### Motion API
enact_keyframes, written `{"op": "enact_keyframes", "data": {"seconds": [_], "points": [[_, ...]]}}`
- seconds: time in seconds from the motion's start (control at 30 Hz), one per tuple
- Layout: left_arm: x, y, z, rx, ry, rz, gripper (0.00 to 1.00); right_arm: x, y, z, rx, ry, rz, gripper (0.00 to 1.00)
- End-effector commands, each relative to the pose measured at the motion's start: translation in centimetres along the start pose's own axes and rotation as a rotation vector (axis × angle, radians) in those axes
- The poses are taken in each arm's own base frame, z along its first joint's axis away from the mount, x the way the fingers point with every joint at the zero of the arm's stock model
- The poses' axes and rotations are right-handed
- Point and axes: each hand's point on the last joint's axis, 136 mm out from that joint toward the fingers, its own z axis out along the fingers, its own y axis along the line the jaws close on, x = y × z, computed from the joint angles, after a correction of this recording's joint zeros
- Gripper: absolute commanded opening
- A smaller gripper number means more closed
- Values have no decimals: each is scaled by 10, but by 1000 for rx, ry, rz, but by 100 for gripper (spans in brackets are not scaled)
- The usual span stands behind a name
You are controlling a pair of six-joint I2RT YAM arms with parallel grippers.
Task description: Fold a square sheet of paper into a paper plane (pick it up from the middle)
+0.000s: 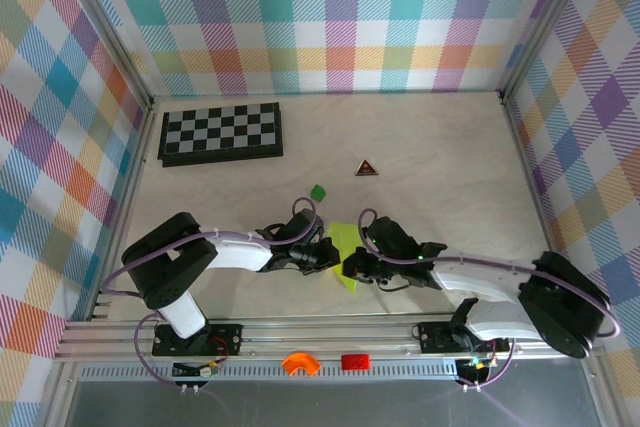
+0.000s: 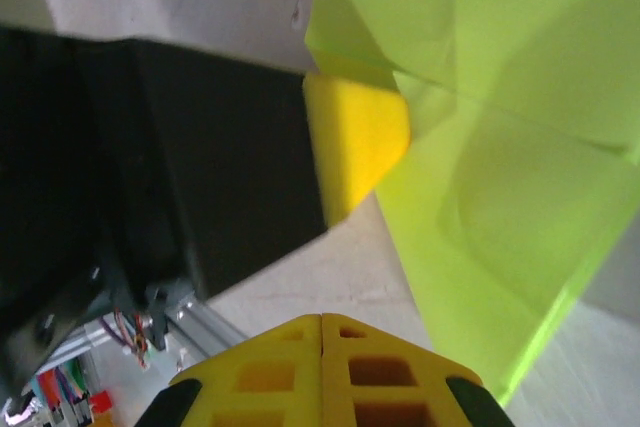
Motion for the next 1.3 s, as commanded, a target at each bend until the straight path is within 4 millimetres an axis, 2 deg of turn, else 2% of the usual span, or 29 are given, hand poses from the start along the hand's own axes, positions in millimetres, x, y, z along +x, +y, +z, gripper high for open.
{"op": "enact_keyframes", "data": {"seconds": [0.0, 0.1, 0.3, 0.5, 0.57, 0.63, 0.77, 0.87, 1.03, 1.13, 1.27], "points": [[16, 41, 7, -127, 38, -31, 9, -18, 5, 10, 6, -65, 34, 6], [16, 41, 8, -126, 36, -36, 9, -20, -6, 18, 33, -92, 65, 6], [16, 42, 8, -132, 38, -39, 9, 9, -31, 29, 78, -34, 77, 6], [16, 44, 8, -137, 35, -40, 9, 31, -59, 17, 143, -2, 88, 6], [15, 44, 8, -137, 33, -42, 9, 33, -58, 8, 148, -1, 65, 7], [16, 45, 8, -138, 34, -43, 9, 31, -47, 1, 119, -11, 35, 8], [15, 46, 9, -140, 33, -45, 9, 23, -13, -6, 10, -26, -19, 9], [17, 45, 11, -135, 38, -47, 9, 18, 4, 0, -28, -12, -32, 8], [17, 47, 11, -138, 41, -49, 9, 8, 13, 21, -21, -6, -25, 7], [18, 48, 11, -138, 39, -51, 9, 6, 2, 29, 33, 1, -14, 7], [17, 48, 10, -140, 39, -51, 9, 21, -33, 29, 108, 25, 15, 8]]}}
